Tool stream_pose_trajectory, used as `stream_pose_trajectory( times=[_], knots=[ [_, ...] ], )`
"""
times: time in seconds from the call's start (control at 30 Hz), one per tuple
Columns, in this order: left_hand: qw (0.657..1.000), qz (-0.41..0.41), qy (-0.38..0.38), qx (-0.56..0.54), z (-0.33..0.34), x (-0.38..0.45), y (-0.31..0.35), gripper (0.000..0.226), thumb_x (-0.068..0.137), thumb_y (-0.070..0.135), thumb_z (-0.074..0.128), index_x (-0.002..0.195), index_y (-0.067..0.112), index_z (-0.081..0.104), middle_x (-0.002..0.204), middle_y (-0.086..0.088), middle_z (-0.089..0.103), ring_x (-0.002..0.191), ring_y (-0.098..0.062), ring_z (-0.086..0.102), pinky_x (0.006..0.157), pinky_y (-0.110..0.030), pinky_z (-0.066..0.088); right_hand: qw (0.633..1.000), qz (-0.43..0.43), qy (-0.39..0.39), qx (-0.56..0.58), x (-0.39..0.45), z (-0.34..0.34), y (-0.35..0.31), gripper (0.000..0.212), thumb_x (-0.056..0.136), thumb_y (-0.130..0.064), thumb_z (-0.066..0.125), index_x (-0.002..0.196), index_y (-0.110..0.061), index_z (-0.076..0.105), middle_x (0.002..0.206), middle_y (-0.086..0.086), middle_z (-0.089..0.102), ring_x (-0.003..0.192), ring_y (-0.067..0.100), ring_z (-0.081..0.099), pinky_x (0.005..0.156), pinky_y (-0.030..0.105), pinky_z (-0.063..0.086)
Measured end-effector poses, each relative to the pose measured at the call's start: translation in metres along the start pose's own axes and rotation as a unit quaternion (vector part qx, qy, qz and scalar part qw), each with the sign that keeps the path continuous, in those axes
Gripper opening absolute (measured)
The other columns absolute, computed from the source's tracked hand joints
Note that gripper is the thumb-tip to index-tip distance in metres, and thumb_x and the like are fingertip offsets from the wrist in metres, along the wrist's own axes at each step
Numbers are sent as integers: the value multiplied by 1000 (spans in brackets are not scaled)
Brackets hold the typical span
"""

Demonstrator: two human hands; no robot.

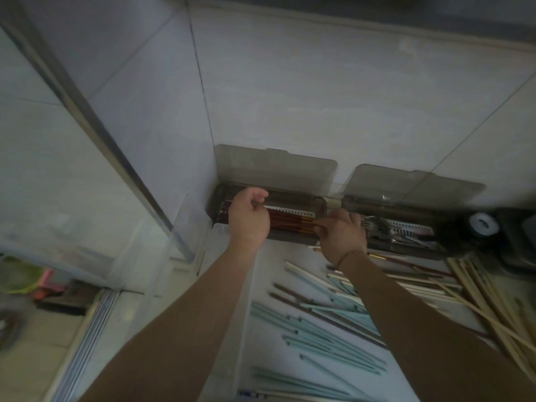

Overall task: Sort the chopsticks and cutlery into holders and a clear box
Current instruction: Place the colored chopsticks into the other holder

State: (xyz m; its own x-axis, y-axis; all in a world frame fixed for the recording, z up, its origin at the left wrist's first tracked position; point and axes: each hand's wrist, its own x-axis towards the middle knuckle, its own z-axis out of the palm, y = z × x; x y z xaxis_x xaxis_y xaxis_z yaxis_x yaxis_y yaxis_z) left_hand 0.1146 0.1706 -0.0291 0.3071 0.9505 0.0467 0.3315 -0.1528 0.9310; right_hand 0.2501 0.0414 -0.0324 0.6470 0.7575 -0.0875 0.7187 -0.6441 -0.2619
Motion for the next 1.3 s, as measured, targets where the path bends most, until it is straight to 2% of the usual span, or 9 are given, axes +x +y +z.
stream_pose_trajectory(
  times=[0.37,0.5,0.63,0.77,0.87,0.97,1.07,1.2,1.3],
  knots=[
    [1000,6,-17,3,1,-12,-5,38,81,-15,48,90,15,68,93,-4,66,90,-19,62,92,-37,52,993,-56,-41,-94,8,2,-5,33,92,-51,45,124,-48,53,155,-3,19,142,37,2,113,59,5],
    [1000,13,-27,0,3,-13,-3,34,83,-15,49,92,12,69,94,-4,67,91,-21,64,91,-38,52,983,-72,169,-6,-10,-14,44,30,86,-38,47,101,-27,70,124,4,59,121,37,43,98,49,37],
    [989,145,-15,11,7,-31,3,26,84,-11,54,93,10,68,96,-1,63,89,-19,62,84,-42,55,945,-12,319,70,-59,-31,118,20,88,-19,53,88,-9,71,90,11,69,84,33,60,82,31,37],
    [948,313,-53,10,18,-59,11,22,79,-8,53,88,4,68,96,-4,60,90,-22,59,80,-33,52,935,138,315,87,-131,-22,187,35,91,-26,48,94,0,70,89,20,69,83,36,62,80,35,43],
    [914,374,-155,33,35,-84,3,24,78,-8,52,88,4,70,95,-6,61,91,-23,57,76,-38,49,938,216,256,84,-171,-5,222,27,88,-23,57,96,-2,72,92,21,69,85,39,63,80,36,45],
    [848,414,-315,100,51,-114,-7,32,77,-7,56,99,11,72,105,-2,64,101,-22,57,86,-41,48,950,214,220,58,-191,6,236,22,85,-21,59,90,-5,74,89,19,70,85,39,63,80,40,48],
    [783,457,-386,173,66,-142,-21,37,78,1,63,112,14,71,120,-3,64,113,-24,56,100,-39,40,968,172,183,2,-198,13,242,34,84,-34,47,95,-18,75,93,10,70,88,35,60,72,36,49],
    [748,391,-430,320,72,-164,-28,45,100,28,48,144,20,48,158,-4,33,145,-27,27,120,-43,11,972,190,127,-55,-197,22,254,38,83,-42,45,101,-23,73,103,8,66,93,36,53,73,36,46],
    [726,358,-449,378,69,-166,-28,48,105,35,35,151,24,33,165,1,12,150,-24,6,121,-47,-1,971,198,114,-73,-197,23,257,47,76,-44,37,96,-24,74,101,7,66,90,37,51,70,37,46]
  ],
)
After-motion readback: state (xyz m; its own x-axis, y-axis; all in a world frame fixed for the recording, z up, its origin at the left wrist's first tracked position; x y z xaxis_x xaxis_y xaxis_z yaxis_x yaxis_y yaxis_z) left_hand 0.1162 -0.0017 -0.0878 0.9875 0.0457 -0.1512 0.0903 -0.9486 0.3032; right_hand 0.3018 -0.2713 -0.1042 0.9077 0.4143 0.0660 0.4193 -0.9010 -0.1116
